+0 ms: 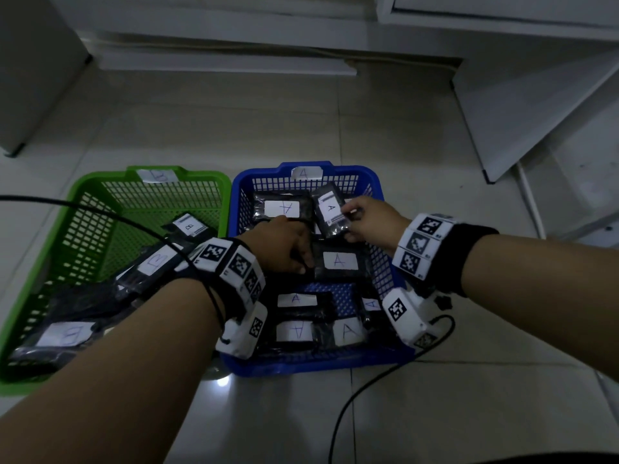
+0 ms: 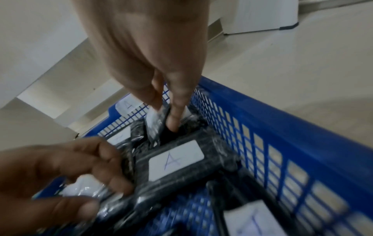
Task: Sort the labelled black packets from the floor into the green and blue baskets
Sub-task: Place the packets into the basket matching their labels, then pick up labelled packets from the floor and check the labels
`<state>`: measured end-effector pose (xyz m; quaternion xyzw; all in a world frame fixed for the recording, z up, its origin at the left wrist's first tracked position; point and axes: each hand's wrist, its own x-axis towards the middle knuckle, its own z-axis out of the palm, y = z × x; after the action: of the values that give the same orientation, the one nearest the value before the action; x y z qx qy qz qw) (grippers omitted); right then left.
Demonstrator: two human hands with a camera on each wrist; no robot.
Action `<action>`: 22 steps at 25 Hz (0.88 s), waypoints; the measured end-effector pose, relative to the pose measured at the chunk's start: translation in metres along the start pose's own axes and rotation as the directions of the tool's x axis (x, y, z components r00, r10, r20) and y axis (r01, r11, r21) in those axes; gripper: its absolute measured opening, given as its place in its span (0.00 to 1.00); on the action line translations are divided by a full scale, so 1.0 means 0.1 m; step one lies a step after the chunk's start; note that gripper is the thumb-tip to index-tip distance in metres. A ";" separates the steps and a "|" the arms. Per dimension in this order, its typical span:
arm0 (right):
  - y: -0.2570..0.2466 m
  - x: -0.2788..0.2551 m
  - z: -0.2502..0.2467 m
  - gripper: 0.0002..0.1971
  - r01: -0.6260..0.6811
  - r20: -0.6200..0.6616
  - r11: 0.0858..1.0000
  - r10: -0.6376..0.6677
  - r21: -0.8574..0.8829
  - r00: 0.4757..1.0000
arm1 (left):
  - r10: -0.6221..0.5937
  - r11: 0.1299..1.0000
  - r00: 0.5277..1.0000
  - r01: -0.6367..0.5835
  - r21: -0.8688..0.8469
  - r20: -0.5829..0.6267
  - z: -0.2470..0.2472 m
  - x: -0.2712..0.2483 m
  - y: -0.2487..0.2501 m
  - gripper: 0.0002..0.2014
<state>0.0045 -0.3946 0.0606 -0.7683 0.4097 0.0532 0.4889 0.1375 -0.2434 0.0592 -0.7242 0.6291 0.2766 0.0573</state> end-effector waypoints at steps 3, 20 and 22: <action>-0.10 -0.10 -0.10 0.19 0.110 0.064 0.891 -0.091 -0.440 0.994 | 0.022 1.000 1.000 -0.022 0.016 0.009 0.02 0.02 0.01 0.12; 0.22 -0.88 0.28 0.30 0.334 0.459 0.645 0.031 -0.688 0.888 | -0.138 0.980 0.912 0.069 0.187 0.386 0.15 -0.14 0.23 0.29; 0.21 -0.87 0.25 0.28 0.322 0.436 0.643 0.020 -0.694 0.900 | -0.157 0.976 0.897 0.077 0.204 0.412 0.14 -0.15 0.26 0.30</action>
<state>-0.0588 -0.3282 0.0750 -0.9043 0.1726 0.3335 0.2031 0.1079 -0.2292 0.0611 -0.6747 0.5790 0.3653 0.2758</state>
